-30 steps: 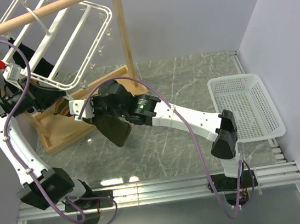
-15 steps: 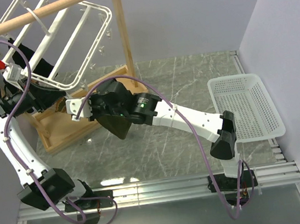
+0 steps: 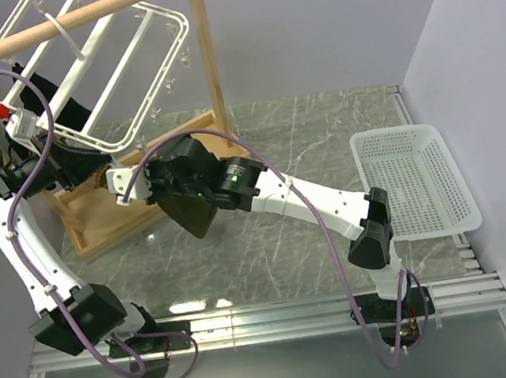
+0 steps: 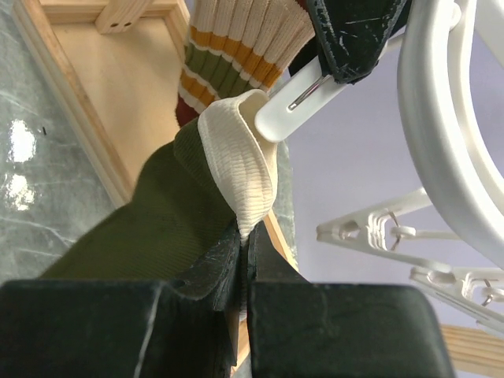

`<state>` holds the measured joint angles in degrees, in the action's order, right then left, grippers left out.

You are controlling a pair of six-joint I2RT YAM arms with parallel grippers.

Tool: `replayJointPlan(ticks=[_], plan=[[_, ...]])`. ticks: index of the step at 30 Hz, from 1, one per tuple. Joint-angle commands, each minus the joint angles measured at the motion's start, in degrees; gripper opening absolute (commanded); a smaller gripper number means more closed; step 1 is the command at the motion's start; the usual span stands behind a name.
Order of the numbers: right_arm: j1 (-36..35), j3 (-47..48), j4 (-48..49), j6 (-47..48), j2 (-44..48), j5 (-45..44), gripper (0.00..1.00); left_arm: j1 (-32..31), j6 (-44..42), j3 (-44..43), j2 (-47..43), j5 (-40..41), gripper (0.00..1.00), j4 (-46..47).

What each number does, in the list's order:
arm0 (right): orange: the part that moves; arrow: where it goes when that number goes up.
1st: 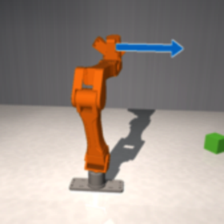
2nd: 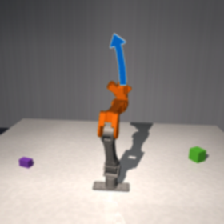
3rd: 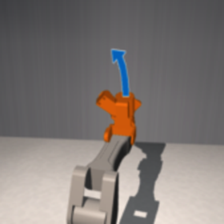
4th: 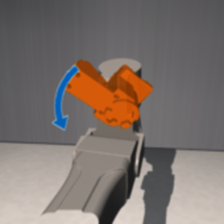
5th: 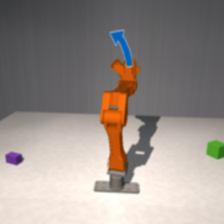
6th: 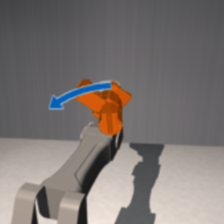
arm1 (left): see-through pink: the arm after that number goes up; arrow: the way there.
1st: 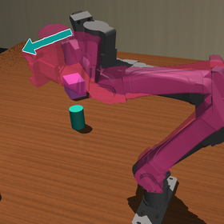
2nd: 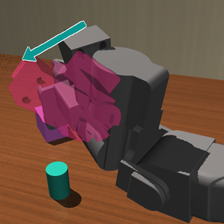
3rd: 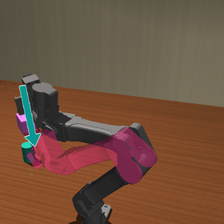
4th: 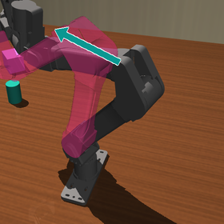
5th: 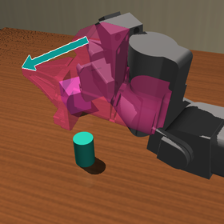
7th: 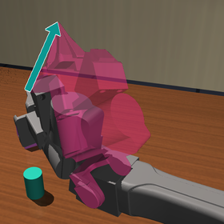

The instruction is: Clip the underwear to the hanger

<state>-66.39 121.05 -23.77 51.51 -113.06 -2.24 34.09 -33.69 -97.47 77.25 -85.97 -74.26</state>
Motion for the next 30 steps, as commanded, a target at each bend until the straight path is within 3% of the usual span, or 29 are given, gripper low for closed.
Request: replayJointPlan(ticks=[1,30], plan=[[-0.41,3.05,0.83,0.35,0.64,-0.75,0.0,-0.07,-0.85,0.79,-2.11,-9.39,0.01,-3.96],[0.03,1.38,1.01,-0.09,3.28,-1.54,0.0,-0.16,-1.82,1.23,-2.02,-7.63,0.01,-3.96]])
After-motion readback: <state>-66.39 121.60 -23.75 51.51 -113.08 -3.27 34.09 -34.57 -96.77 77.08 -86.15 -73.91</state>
